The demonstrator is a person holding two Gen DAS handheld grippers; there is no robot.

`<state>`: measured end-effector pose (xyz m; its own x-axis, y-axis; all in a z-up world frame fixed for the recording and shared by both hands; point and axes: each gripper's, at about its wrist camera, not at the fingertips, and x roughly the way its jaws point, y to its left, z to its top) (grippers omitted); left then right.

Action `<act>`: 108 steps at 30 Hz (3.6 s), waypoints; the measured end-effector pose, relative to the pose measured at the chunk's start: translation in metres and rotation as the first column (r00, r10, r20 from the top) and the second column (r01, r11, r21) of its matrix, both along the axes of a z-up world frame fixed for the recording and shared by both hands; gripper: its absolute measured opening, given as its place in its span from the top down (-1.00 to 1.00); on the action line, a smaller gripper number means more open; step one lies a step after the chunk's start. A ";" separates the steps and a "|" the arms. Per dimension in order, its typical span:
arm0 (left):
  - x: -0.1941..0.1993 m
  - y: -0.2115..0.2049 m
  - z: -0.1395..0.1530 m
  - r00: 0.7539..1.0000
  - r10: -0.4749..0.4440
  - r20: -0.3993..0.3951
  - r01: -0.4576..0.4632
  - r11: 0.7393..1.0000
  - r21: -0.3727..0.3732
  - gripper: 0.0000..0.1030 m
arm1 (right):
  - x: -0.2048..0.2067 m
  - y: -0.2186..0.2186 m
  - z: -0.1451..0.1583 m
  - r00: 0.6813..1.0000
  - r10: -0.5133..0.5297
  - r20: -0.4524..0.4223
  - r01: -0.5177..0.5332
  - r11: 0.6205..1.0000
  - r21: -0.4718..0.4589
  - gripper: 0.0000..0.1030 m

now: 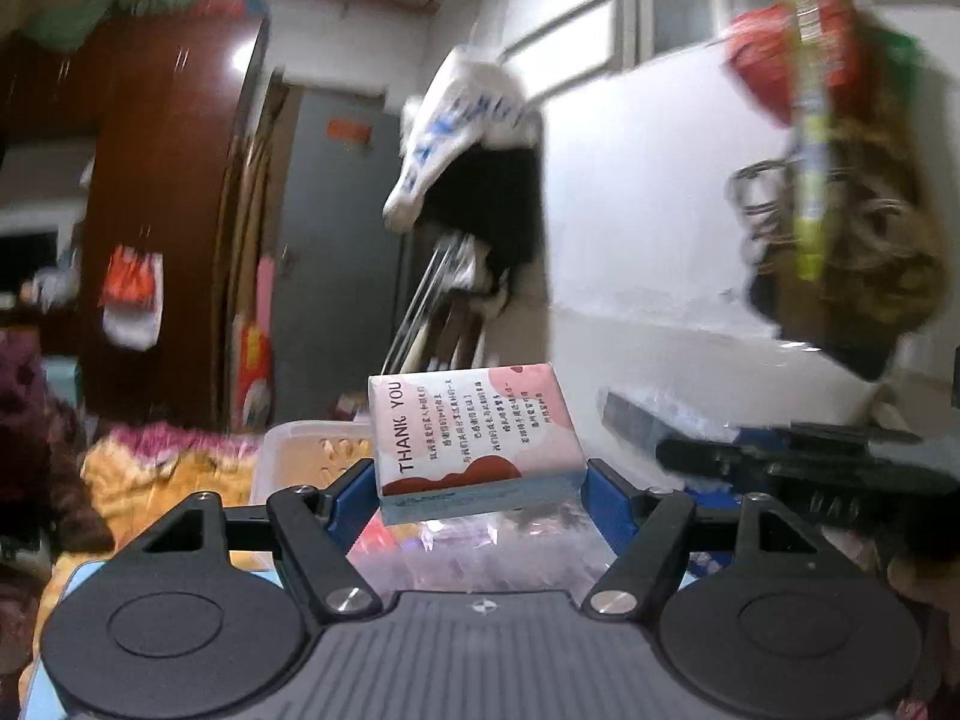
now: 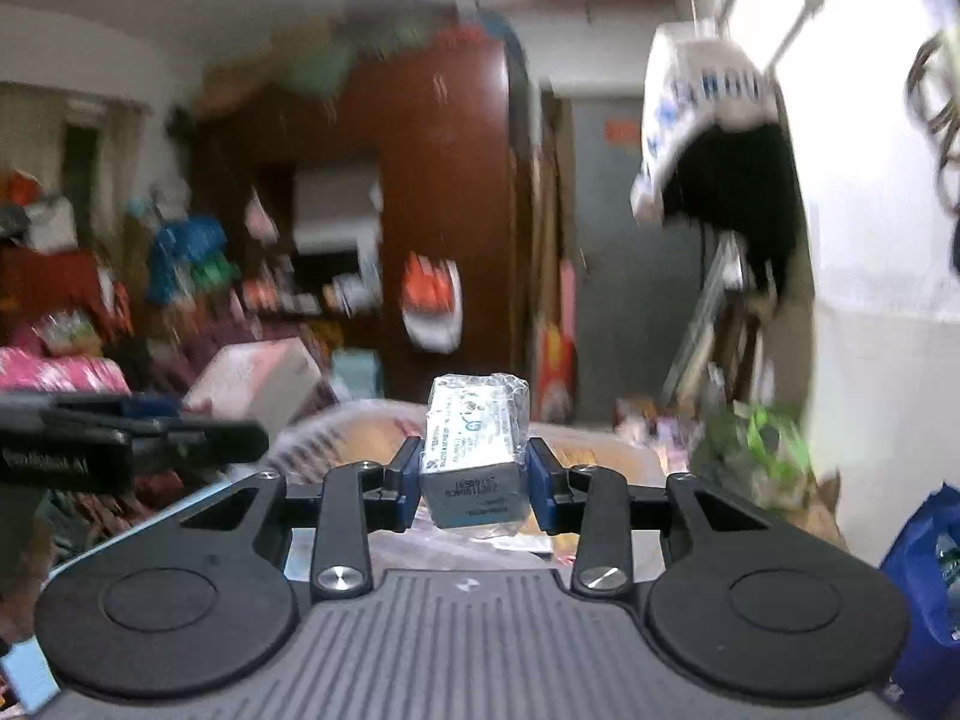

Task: Organize objects
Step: 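Carry both items over the white basket and open both tools, then grasp the clear plastic bag with the left tool while the right tool grasps the silver foil packet, then carry both items over the white basket and open both tools, then grasp the red wrapped ball with the left tool while the right tool grasps the red gift box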

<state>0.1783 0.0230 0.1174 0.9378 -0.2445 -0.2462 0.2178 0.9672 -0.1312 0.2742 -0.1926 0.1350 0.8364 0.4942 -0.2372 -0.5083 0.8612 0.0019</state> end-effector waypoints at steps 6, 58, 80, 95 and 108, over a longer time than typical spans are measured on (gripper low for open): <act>0.080 0.001 -0.008 0.974 0.072 -0.214 -0.076 0.997 -0.007 -0.87 | 0.046 0.025 -0.010 0.995 -0.045 -0.089 0.036 0.995 -0.096 -0.12; -0.033 0.002 -0.117 0.980 0.011 -0.200 -0.030 0.996 -0.090 -0.08 | -0.056 -0.055 -0.130 0.971 0.184 -0.151 -0.158 0.973 0.169 0.35; -0.058 0.009 -0.034 0.995 -0.055 0.079 0.065 0.990 -0.126 -0.08 | -0.091 -0.048 -0.047 0.980 0.152 0.132 -0.172 0.972 0.161 0.35; 0.067 0.022 -0.008 0.988 0.043 -0.148 -0.061 0.991 -0.118 -0.72 | 0.013 0.012 0.002 1.000 -0.003 0.013 0.003 1.000 0.011 -0.96; 0.004 0.023 -0.087 0.965 0.062 -0.253 -0.041 0.995 0.090 -0.95 | -0.002 -0.011 -0.103 0.967 0.003 -0.253 -0.047 0.985 -0.166 -0.61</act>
